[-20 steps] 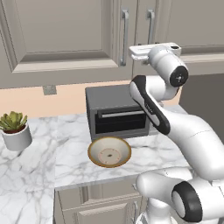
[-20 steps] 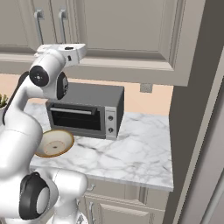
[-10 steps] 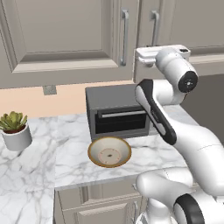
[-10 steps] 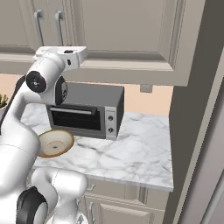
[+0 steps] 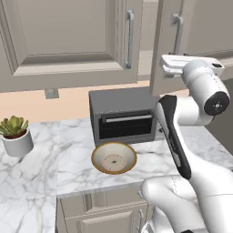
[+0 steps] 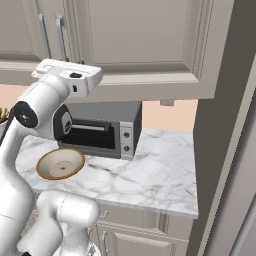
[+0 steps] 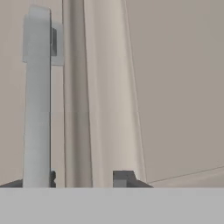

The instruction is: Open the cabinet. Pick the banana and apple from the cabinet and place them into the bowl. Then close the cabinet.

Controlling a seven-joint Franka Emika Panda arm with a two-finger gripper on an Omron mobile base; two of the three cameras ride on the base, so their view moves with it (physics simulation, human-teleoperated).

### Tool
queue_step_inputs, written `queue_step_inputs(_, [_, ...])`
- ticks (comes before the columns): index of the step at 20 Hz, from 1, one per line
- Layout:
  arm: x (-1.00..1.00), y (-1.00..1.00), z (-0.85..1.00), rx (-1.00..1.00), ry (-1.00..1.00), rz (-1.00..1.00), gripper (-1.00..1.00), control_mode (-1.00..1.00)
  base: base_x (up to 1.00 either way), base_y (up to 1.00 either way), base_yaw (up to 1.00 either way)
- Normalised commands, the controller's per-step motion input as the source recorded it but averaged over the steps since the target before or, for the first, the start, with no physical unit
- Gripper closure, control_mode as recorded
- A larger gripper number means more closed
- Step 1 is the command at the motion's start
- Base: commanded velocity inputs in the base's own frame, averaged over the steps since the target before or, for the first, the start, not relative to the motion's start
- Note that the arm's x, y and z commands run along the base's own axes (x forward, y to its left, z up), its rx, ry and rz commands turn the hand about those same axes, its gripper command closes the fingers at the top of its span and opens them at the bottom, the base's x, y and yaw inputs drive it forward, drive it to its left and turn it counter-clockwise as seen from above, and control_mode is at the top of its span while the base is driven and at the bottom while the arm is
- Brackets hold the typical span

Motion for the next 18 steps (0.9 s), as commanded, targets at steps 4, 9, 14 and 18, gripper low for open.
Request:
queue_step_inputs(4, [-1.0,-1.0,0.26,0.18,-0.03,-0.08,1.0,-1.0,0.0,0.0,0.0])
queue_step_inputs(9, [-0.85,-1.0,0.11,0.18,0.0,-0.05,1.0,-1.0,0.0,0.0,0.0])
queue_step_inputs(14, [-0.62,-1.0,0.03,0.18,0.0,-0.03,1.0,-1.0,0.0,0.0,0.0])
queue_step_inputs(18, [-0.21,-0.06,-0.05,-0.01,0.03,0.0,-1.0,-1.0,0.0,0.0,0.0])
